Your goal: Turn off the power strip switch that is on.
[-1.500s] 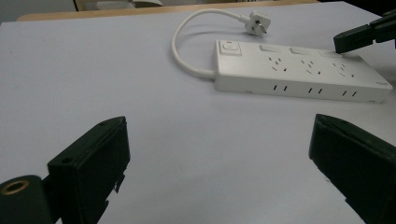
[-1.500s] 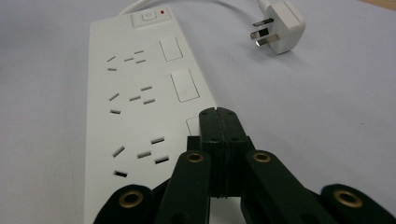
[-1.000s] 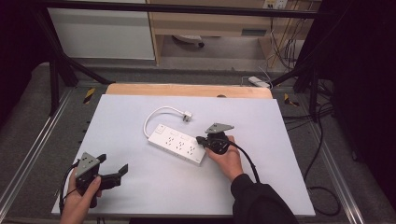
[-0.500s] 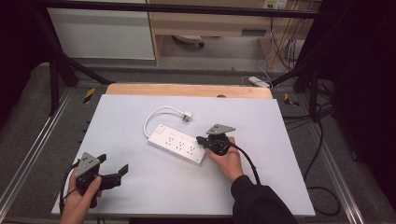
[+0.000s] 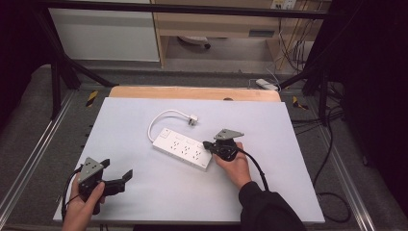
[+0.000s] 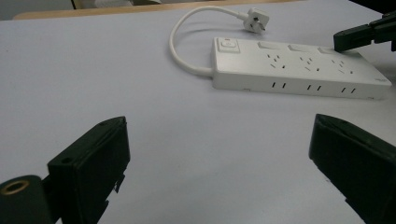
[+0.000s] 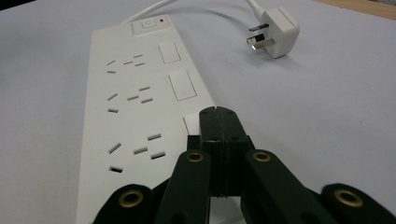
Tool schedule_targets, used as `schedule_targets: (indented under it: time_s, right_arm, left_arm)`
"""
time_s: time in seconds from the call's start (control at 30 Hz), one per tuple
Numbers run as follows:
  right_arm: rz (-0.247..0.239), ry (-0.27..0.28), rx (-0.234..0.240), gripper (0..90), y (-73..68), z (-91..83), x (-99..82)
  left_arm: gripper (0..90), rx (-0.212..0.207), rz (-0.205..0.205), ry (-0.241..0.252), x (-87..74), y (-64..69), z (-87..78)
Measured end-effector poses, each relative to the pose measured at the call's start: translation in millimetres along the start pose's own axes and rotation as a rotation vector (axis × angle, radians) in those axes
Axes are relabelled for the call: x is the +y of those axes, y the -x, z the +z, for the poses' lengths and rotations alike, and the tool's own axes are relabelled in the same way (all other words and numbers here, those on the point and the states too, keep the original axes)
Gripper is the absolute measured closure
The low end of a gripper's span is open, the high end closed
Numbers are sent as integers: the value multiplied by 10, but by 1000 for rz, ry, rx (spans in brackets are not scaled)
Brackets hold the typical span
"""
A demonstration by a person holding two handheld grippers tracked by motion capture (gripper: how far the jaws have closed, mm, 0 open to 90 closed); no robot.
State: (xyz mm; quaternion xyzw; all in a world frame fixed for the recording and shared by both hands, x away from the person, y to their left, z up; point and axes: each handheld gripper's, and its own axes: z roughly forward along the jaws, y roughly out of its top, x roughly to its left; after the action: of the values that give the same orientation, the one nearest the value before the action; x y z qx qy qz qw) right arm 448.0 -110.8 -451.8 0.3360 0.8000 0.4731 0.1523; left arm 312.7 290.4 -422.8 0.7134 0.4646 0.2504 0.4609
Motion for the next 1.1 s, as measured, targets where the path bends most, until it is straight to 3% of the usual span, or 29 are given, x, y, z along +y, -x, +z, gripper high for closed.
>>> schedule_targets:
  time_s: [0.5,1.1]
  right_arm:
    - [12,-7,-11,900,-3,-10,14]
    - [28,23,-9,875,-8,-172,118]
  left_arm:
    - [51,2,2,2,1,-5,-3]
    - [51,4,5,0,0,-3,1]
